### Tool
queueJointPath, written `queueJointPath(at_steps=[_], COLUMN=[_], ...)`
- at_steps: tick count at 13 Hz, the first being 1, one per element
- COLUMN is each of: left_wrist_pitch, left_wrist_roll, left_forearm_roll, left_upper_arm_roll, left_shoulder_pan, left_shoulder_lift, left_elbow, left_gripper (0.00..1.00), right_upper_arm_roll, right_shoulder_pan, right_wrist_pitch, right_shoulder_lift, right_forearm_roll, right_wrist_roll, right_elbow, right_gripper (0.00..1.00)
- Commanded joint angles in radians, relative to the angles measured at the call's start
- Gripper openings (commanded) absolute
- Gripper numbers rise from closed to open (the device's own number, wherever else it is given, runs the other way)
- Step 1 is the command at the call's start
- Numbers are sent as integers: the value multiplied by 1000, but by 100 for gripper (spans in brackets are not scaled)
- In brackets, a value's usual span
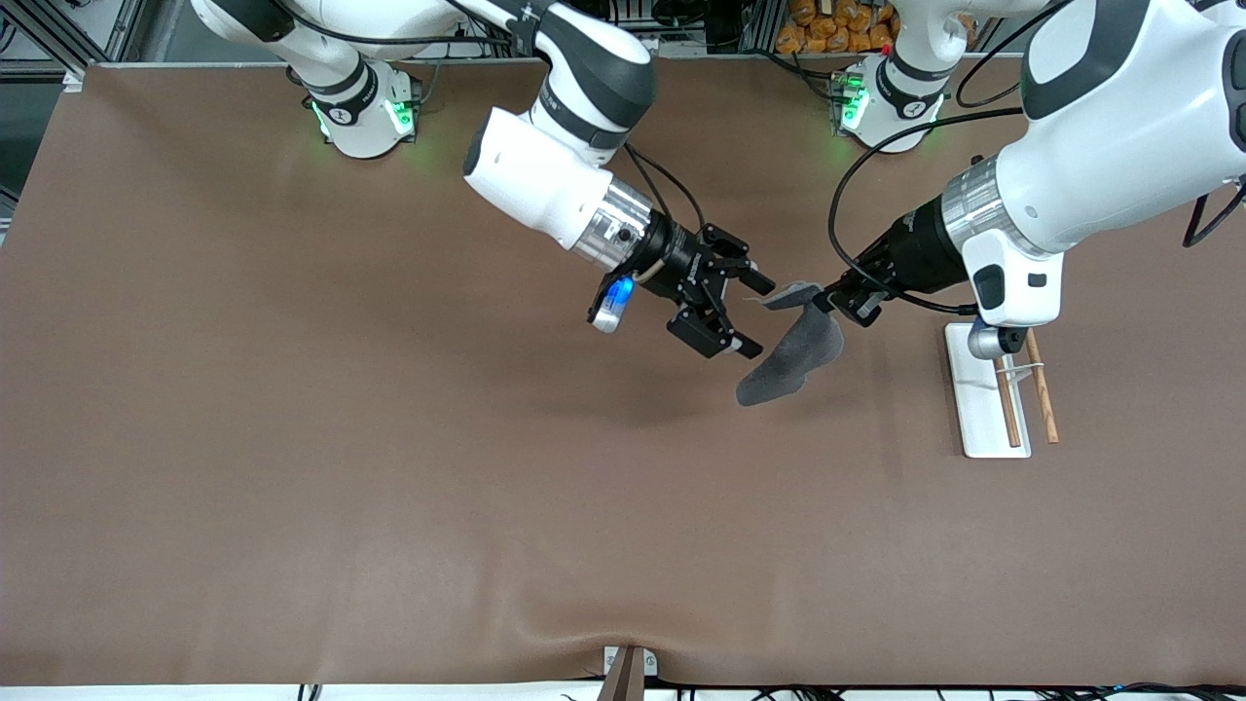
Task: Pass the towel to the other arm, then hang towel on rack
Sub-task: 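Carry the towel to the dowels while the right gripper withdraws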
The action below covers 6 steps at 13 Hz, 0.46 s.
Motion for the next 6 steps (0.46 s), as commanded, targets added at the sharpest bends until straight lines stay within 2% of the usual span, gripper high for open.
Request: queueJointPath(at_steps=[1, 4, 6], left_wrist_pitch=[-54, -132, -169], left_wrist_roll=[99, 272, 360], left_forearm_roll=[-9, -6, 28], left_upper_arm_roll=[4, 6, 6], left_shoulder_pan=[41, 119, 169], left_shoulder_lift=[-1, 12, 34], left_elbow=[10, 5, -2], left_gripper=[0, 0, 0], right_upper_arm_roll=[8, 8, 6], right_shoulder_pan=[-53, -108, -166], right_wrist_pitch=[-64, -156, -364], right_shoulder_lift=[-80, -128, -165], right_forearm_roll=[-17, -78, -136], right_wrist_roll=[6, 4, 6], right_elbow=[-114, -192, -198], right_gripper=[100, 100, 100])
